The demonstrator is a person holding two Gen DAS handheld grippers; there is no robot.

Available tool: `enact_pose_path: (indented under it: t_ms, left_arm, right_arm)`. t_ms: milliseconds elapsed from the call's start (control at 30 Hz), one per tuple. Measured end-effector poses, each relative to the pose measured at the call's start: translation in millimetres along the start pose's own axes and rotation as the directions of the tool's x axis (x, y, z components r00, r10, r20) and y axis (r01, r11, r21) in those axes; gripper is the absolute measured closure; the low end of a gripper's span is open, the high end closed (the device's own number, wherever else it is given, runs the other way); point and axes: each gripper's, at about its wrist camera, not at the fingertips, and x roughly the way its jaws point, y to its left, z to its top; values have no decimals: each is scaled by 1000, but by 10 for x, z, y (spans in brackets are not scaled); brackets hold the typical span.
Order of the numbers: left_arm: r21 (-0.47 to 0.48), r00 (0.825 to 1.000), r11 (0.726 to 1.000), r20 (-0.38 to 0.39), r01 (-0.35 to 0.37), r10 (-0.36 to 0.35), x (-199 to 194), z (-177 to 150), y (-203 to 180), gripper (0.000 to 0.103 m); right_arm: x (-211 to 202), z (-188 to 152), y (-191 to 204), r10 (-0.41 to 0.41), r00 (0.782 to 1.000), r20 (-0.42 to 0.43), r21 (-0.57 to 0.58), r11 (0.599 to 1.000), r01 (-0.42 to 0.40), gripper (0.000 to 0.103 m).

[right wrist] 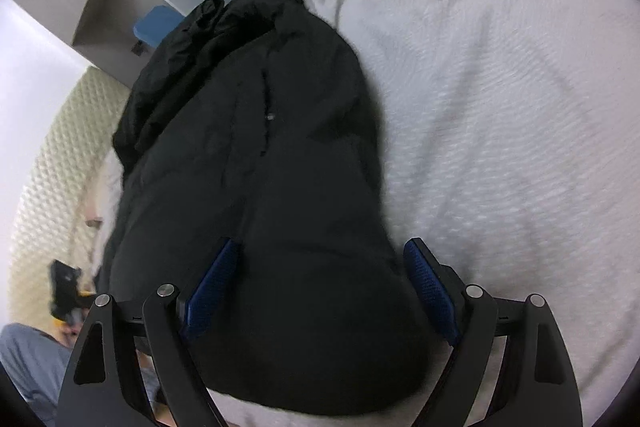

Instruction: Fold large clothes

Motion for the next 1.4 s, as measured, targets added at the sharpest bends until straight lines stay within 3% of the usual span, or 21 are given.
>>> enact_pose_path:
  t_ms: [100, 133, 200, 267, 400, 500, 567, 600, 700, 767, 800, 833, 867, 900, 1000, 1067, 1133, 1400]
  left_arm:
    - [21, 999, 999, -33, 43, -42, 138, -60, -87, 2]
    - [31, 999, 999, -35, 28, -27, 163, -57, -108, 2]
    - [49, 999, 998, -39, -29, 31, 239, -32, -115, 2]
    - [43, 993, 994, -61, -97, 100, 358, -9, -59, 1]
    - [96, 967, 966, -63, -239, 246, 544, -24, -131, 0]
    - [120, 949, 946, -63, -301, 309, 655, -62, -188, 0]
    - [112, 962, 961, -83, -251, 261, 662, -64, -208, 2]
    - [94, 977, 981, -115, -172, 182, 687, -68, -217, 2]
    - [36, 989, 996, -122, -77, 81, 732, -101, -206, 2]
    - [-23, 994, 999, -103, -28, 25, 675, -62, -130, 12]
    - [-57, 996, 998, -95, -8, 3, 649, -55, -78, 19]
    - [-101, 996, 995, -84, 18, -27, 632, -58, -28, 36]
    - [-155, 995, 986, -78, 57, -70, 611, -54, 35, 47]
    - [-185, 993, 980, -72, 75, -89, 583, -49, 51, 51]
    - [-168, 996, 984, -62, 58, -69, 508, -98, -37, 71]
    - [-149, 997, 987, -37, 66, -72, 397, -122, -161, 82]
    - [-121, 996, 989, 7, 90, -90, 248, -71, -339, 85]
    - [-54, 972, 981, 155, 188, -178, -637, 231, -865, 89]
  right_arm:
    - [9, 7, 120, 32, 999, 3, -27, 999, -32, 18]
    - [4, 20, 156, 45, 999, 7, -33, 998, -45, 18]
    - [-59, 38, 258, 86, 996, 25, -61, 995, -84, 18]
    - [-67, 35, 303, 77, 997, 25, -81, 994, -75, 18]
    - [73, -23, 205, -1, 1000, -28, -52, 999, -1, 18]
    - [102, -56, 175, 24, 999, -43, -36, 999, -25, 18]
    - [81, -56, 219, 73, 996, -41, -41, 996, -75, 18]
    - [68, -64, 249, 104, 994, -41, -44, 993, -106, 18]
    - [22, -79, 365, 174, 985, -19, -55, 983, -175, 18]
    - [-23, -87, 443, 197, 980, 4, -70, 978, -196, 21]
    - [-34, -91, 451, 188, 982, 8, -70, 980, -187, 31]
    - [-8, -94, 446, 162, 987, 1, -52, 986, -161, 39]
    - [-8, -94, 446, 162, 987, 1, -52, 986, -161, 59]
    - [-10, -86, 442, 149, 989, 0, -41, 988, -148, 74]
    - [-69, -36, 563, 133, 991, 17, -64, 989, -131, 86]
    - [-184, 16, 691, 135, 989, 52, -91, 987, -130, 88]
    - [-374, 74, 830, 132, 985, 114, -114, 986, -119, 89]
    - [-965, 341, 1307, 215, 943, 255, -165, 970, -177, 90]
